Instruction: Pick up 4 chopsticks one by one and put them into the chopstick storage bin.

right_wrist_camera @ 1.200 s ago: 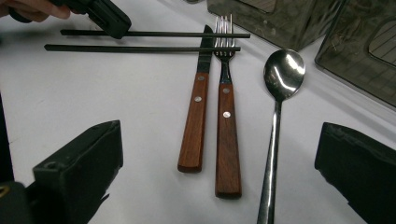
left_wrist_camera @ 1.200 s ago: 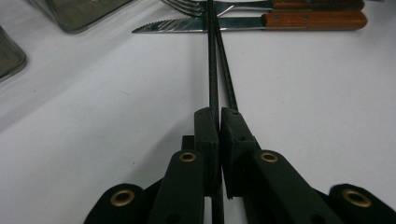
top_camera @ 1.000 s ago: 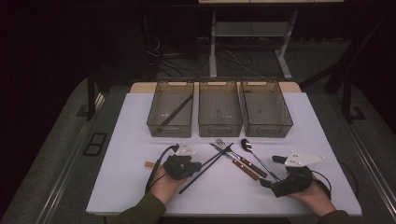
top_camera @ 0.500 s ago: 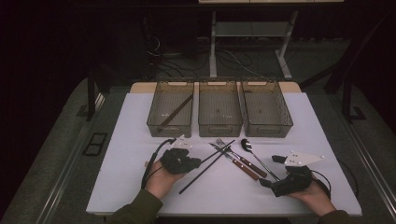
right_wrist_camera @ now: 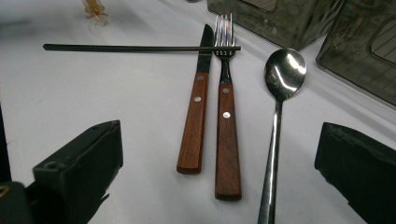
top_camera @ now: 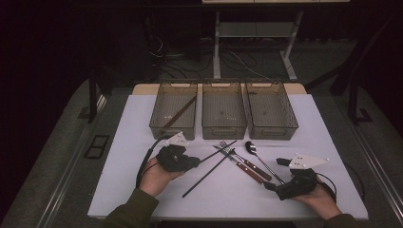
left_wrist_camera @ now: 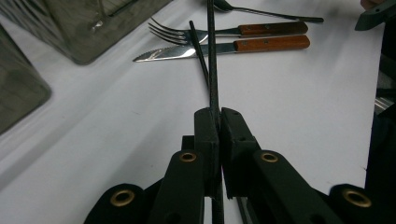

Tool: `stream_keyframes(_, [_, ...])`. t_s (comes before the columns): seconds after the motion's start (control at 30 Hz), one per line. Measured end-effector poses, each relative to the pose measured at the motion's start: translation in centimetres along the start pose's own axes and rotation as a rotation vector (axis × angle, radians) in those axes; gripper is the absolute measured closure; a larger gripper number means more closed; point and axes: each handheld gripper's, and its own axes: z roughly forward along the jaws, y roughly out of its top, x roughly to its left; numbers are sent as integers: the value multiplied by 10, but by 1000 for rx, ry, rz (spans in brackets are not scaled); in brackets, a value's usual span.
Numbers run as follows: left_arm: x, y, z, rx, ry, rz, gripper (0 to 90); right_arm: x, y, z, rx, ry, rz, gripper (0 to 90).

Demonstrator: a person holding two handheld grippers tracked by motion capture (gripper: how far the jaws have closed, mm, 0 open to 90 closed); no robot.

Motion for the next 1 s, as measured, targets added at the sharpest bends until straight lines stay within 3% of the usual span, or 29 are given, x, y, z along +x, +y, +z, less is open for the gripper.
stream_keyframes(0.53, [16, 14, -18, 1, 7, -3, 854, -1, 0, 0, -3, -5, 8, 12])
stream_keyframes(1.0, [48, 44, -34, -26, 51, -32, 854, -1, 0, -1, -5, -3, 11, 12])
